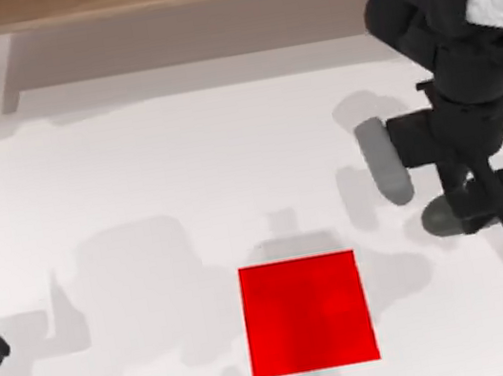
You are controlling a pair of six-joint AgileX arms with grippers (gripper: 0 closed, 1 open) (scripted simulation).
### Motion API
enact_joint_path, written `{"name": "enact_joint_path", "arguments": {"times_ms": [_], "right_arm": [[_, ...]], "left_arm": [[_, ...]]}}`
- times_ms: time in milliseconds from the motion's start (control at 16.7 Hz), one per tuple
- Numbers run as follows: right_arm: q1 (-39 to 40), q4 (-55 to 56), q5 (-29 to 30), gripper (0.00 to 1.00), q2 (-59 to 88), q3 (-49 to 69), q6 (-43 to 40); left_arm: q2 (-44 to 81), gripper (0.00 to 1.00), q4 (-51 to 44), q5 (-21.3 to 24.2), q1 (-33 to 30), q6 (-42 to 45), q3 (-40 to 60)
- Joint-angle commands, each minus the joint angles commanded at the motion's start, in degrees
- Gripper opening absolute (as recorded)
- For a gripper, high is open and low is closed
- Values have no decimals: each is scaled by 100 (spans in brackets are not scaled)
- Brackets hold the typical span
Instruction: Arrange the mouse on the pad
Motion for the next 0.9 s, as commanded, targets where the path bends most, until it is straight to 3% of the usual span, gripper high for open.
{"name": "enact_joint_path", "arguments": {"times_ms": [240, 480, 720, 900], "right_arm": [[924, -88, -59, 0, 586, 585, -2752], [1665, 17, -55, 0, 831, 1002, -4844], [2130, 159, -13, 0, 888, 1241, -6043], [2235, 193, 2, 0, 899, 1298, -6289]], "left_arm": [[0, 100, 0, 0, 0, 0, 0], [0, 100, 0, 0, 0, 0, 0], [0, 100, 0, 0, 0, 0, 0], [0, 100, 0, 0, 0, 0, 0]]}}
